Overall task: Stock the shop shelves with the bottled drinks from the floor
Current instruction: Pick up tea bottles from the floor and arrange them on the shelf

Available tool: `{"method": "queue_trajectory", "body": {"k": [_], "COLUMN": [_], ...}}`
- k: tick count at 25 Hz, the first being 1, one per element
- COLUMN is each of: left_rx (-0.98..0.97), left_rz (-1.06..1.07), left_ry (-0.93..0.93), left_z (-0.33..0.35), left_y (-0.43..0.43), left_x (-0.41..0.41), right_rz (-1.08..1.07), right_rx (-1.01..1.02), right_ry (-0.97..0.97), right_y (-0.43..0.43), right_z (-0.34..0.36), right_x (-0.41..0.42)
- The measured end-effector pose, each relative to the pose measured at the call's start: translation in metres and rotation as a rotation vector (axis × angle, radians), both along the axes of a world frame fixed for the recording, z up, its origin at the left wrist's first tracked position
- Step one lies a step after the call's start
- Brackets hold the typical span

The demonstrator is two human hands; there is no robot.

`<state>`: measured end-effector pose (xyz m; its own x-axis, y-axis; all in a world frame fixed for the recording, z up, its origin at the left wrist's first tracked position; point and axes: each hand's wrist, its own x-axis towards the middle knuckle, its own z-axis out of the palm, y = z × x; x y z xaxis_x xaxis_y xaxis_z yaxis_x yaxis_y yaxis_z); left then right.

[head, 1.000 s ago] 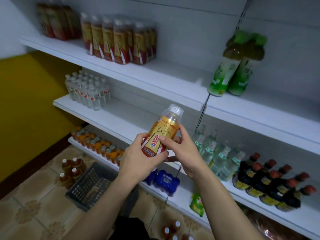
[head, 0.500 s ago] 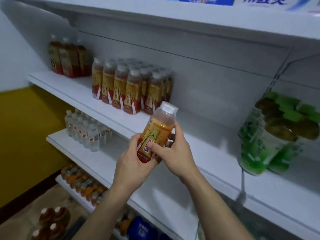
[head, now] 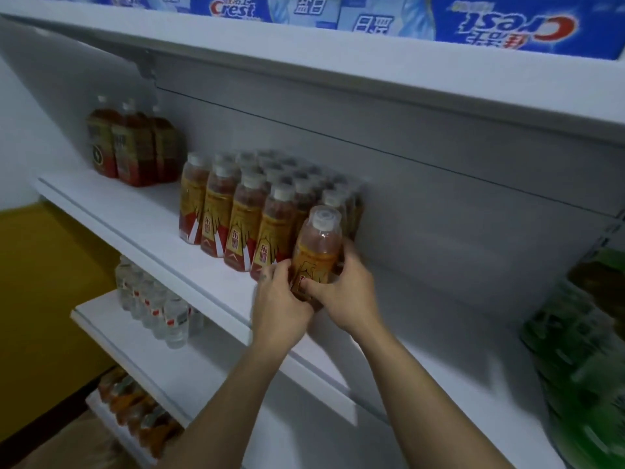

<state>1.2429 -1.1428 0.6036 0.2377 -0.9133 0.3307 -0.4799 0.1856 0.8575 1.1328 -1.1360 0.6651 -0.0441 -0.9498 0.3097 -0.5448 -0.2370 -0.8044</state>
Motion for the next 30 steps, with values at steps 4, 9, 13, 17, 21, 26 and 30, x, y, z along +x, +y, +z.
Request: {"method": "queue_trajectory", "body": {"k": [4, 9, 13, 17, 21, 26, 30], "left_rx": [0.000, -0.038, -0.029, -0.058, -0.006, 0.039, 0.024], "left_rz": [0.061, 0.132, 0.123, 0.184, 0.225, 0.148, 0.072], "left_ry": [0.025, -0.089, -0.141, -0.194, -0.113, -0.071, 0.025], "left_z": [-0.010, -0.009, -0.007, -0.008, -0.003, 0.003, 0.001], "left_y": [-0.026, -0.030, -0.029, -0.030, -0.024, -0.010, 0.043], "left_x": [-0.001, -0.009, -0.011, -0.011, -0.011, -0.013, -0.019], "right_rz": [-0.019, -0.112, -0.116, -0.085, -0.013, 0.031, -0.031], "right_rx": [0.006, -0.026, -0.017, 0.061, 0.125, 0.168, 0.188], "right_ry": [0.066, 0.045, 0.001, -0.006, -0.003, -0.197, -0.226], "right_y": [-0.029, -0.052, -0.052, -0.052, -0.041, 0.027, 0.088], "right_z": [-0.005, -0.021, -0.023, -0.019, -0.010, -0.012, -0.016], "right_x": [0.007, 0.010, 0.009, 0.012, 0.017, -0.002, -0.036]}}
